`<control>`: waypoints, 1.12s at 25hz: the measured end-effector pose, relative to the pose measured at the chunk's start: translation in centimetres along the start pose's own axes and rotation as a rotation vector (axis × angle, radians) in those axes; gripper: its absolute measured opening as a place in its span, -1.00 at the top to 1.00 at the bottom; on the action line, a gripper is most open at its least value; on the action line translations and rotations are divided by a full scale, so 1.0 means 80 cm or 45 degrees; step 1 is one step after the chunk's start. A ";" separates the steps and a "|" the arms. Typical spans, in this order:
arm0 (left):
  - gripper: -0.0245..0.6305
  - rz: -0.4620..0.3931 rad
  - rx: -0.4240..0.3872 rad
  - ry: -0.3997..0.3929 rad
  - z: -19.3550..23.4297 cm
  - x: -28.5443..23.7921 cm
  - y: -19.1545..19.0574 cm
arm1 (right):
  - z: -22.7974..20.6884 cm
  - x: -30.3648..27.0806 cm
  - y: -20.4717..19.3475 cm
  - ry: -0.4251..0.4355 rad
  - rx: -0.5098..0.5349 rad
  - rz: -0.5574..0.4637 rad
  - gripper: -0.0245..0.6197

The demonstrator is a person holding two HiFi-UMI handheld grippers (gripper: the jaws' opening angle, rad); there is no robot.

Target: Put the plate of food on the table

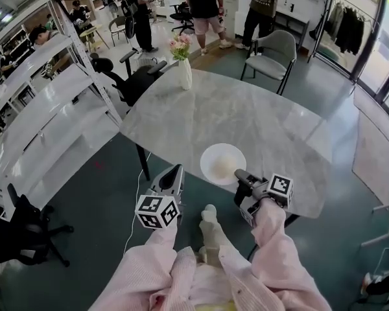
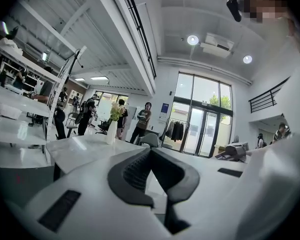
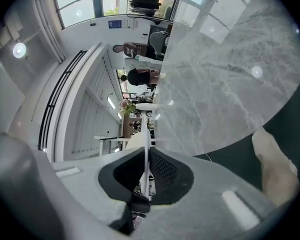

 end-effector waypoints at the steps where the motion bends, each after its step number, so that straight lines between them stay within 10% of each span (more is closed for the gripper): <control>1: 0.93 0.004 0.003 0.003 0.006 -0.008 0.001 | -0.002 -0.007 0.006 -0.006 -0.004 0.000 0.86; 28: 0.93 0.211 0.084 -0.022 0.132 -0.274 0.006 | -0.046 -0.200 0.196 -0.060 -0.008 -0.033 0.86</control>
Point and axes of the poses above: the fingertips, and each gripper's own axes: x backward along the fingers, z to its left, y out of its top, the point moved 6 cm from there along x, backward along the fingers
